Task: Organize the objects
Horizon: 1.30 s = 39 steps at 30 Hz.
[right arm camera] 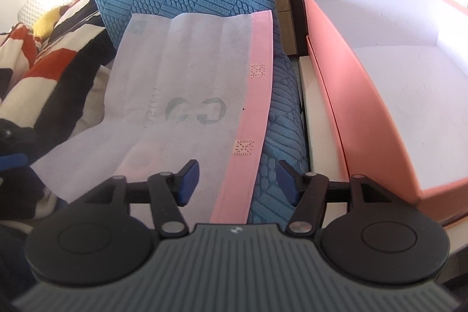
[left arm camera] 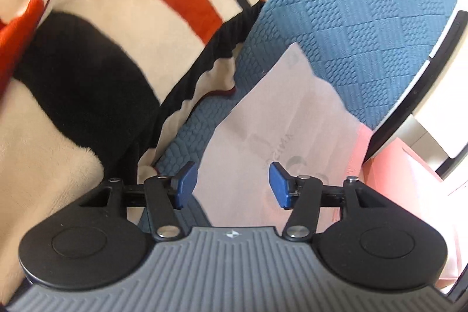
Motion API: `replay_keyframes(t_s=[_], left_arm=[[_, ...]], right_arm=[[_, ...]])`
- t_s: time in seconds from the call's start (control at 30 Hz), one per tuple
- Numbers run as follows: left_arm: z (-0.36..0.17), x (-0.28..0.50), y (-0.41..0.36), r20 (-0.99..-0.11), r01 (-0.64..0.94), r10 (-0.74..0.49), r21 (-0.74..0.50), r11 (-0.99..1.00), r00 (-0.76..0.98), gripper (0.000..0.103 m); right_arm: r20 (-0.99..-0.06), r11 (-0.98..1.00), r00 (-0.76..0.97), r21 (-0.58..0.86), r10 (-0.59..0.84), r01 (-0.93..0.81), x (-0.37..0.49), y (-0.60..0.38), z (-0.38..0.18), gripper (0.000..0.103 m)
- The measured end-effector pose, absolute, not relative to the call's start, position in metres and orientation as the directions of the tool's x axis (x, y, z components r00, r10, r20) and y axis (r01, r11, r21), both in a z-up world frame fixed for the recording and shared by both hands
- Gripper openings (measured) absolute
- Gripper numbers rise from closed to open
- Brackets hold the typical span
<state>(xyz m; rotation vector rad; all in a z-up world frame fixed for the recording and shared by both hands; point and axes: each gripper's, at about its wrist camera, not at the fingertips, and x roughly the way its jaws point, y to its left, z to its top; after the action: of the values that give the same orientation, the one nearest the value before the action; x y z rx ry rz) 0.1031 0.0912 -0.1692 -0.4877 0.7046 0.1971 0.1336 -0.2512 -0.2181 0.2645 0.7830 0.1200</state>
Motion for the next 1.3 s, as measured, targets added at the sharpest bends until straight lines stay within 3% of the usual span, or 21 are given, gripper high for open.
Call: replay_keyframes(t_s=[0.33, 0.5, 0.67, 0.9, 1.3], left_arm=[[-0.174, 0.123, 0.057, -0.604, -0.136, -0.130, -0.373, 0.918, 0.786, 0.059], [-0.202, 0.151, 0.039, -0.637, -0.057, -0.230, -0.397, 0.916, 0.736, 0.038], [-0.232, 0.172, 0.016, -0.701, 0.000, -0.295, -0.387, 0.922, 0.650, 0.029], [-0.259, 0.179, 0.003, -0.770, 0.003, -0.291, -0.352, 0.936, 0.568, 0.028], [-0.270, 0.176, 0.013, -0.787, -0.037, -0.314, -0.392, 0.919, 0.531, 0.027]], right_arm=[[-0.697, 0.954, 0.681, 0.299, 0.225, -0.009, 0.127, -0.254, -0.223, 0.064], [-0.708, 0.959, 0.672, 0.284, 0.216, -0.008, 0.124, -0.253, -0.226, 0.064], [-0.716, 0.942, 0.655, 0.334, 0.242, 0.017, 0.118, -0.259, -0.230, 0.063], [-0.717, 0.921, 0.633, 0.390, 0.293, 0.016, 0.124, -0.256, -0.239, 0.061], [-0.725, 0.918, 0.625, 0.396, 0.288, 0.037, 0.152, -0.253, -0.255, 0.057]])
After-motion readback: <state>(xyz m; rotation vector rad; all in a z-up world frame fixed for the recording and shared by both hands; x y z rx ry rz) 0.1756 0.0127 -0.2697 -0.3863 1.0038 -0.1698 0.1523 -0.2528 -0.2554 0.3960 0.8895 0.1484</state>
